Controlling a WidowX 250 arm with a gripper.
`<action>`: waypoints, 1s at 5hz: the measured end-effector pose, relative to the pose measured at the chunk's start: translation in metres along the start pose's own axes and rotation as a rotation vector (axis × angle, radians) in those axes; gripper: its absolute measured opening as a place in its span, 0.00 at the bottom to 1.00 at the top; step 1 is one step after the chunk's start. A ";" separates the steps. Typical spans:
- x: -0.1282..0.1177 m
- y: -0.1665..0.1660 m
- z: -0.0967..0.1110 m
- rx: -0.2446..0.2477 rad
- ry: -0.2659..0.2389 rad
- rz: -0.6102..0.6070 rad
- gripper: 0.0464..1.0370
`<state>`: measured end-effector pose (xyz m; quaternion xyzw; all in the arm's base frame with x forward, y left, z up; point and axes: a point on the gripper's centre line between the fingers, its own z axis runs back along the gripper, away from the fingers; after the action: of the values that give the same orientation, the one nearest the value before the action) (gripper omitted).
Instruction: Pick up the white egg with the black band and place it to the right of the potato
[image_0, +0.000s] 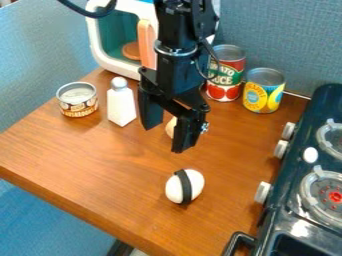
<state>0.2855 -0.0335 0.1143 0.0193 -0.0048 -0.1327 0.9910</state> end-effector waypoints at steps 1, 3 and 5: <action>-0.001 -0.001 -0.008 -0.005 0.023 -0.008 0.97; 0.005 -0.011 -0.030 -0.065 -0.003 -0.085 0.97; 0.005 -0.012 -0.066 -0.077 0.085 -0.081 0.97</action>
<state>0.2877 -0.0436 0.0484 -0.0129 0.0432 -0.1716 0.9841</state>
